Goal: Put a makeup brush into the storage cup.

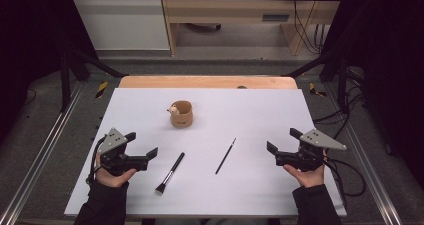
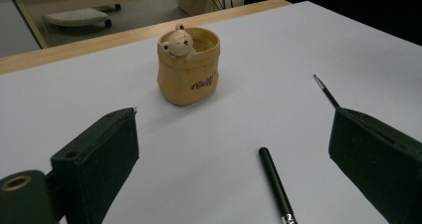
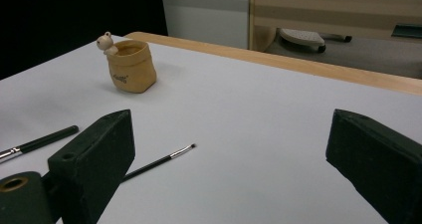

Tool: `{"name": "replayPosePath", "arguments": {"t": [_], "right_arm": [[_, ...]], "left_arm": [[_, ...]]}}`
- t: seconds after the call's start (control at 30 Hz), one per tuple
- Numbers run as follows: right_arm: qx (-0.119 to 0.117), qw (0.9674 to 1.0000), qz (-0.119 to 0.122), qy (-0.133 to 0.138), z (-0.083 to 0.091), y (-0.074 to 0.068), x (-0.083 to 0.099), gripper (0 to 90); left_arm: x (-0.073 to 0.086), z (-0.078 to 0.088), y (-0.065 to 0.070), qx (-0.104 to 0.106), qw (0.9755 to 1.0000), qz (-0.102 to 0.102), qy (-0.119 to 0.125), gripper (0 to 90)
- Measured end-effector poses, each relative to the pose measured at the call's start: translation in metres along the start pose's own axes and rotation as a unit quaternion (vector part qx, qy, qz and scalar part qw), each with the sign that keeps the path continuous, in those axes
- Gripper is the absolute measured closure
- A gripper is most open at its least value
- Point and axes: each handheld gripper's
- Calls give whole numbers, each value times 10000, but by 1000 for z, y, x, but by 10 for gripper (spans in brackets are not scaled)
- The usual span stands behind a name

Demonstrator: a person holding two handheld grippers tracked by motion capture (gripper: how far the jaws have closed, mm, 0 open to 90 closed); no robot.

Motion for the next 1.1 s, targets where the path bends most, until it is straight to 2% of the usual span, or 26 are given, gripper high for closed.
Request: {"name": "replayPosePath", "arguments": {"t": [0.23, 0.33, 0.53, 0.7, 1.0, 1.1], "right_arm": [[-10, 9999, 91, -42, -1, -1, 1, 55], [-6, 9999, 89, -56, -2, -2, 1, 55], [0, 9999, 97, -94, -3, -3, 2, 55], [-15, 9999, 108, -133, -5, -3, 3, 55], [-11, 9998, 109, -178, -6, -4, 4, 55], [-15, 9998, 119, -181, -6, -4, 4, 55]], "left_arm": [[3, -9, 8, 92, 9997, -66, -230, 50], [7, -15, 12, 143, 9987, -157, -460, 50], [12, -23, 18, 200, 9972, -272, -670, 53], [17, -31, 24, 264, 9942, -333, -985, 60], [22, -39, 28, 290, 9907, -364, -1282, 79], [24, -42, 30, 307, 9885, -398, -1426, 83]]}}
Point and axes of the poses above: each handheld gripper's, and its own axes: z roughly backward along the jaws, x roughly out of its underside, y roughly to its right, and after that the axes turned 10 degrees about y, right-handed
